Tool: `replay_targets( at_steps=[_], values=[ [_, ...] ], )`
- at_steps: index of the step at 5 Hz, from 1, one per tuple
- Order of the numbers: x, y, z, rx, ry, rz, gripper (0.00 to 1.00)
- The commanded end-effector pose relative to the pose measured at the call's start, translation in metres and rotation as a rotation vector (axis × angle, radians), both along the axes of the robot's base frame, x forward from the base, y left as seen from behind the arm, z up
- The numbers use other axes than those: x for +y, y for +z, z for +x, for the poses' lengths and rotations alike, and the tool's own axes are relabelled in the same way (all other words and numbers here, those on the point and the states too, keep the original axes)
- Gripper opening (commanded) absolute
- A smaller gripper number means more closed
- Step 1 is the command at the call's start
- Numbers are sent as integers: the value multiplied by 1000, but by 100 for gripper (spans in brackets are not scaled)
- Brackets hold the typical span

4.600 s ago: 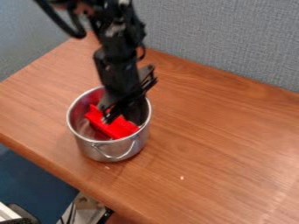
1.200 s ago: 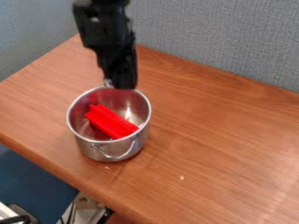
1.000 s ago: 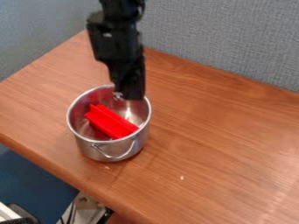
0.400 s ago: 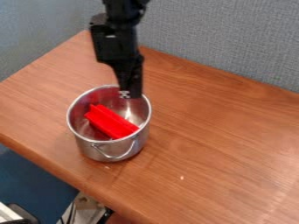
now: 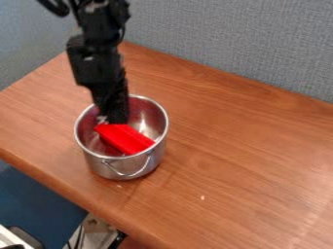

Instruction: Put the red object in the metal pot

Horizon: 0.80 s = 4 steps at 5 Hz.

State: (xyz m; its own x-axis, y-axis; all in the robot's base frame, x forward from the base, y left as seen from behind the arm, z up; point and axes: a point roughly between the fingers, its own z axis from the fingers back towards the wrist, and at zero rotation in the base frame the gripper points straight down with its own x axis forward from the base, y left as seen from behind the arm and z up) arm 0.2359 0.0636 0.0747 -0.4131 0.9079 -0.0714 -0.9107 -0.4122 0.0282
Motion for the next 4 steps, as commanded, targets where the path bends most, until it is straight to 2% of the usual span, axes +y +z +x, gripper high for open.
replay_targets(
  at_steps=[1,2,3,4],
  values=[
    [4,-12,3,-48,-108,-36,0],
    [3,-30,6,-38,-120,-45,0],
    [5,-23,11,-25,-15,-66,100],
    [7,-17,17,-13,88,-89,100]
  ],
)
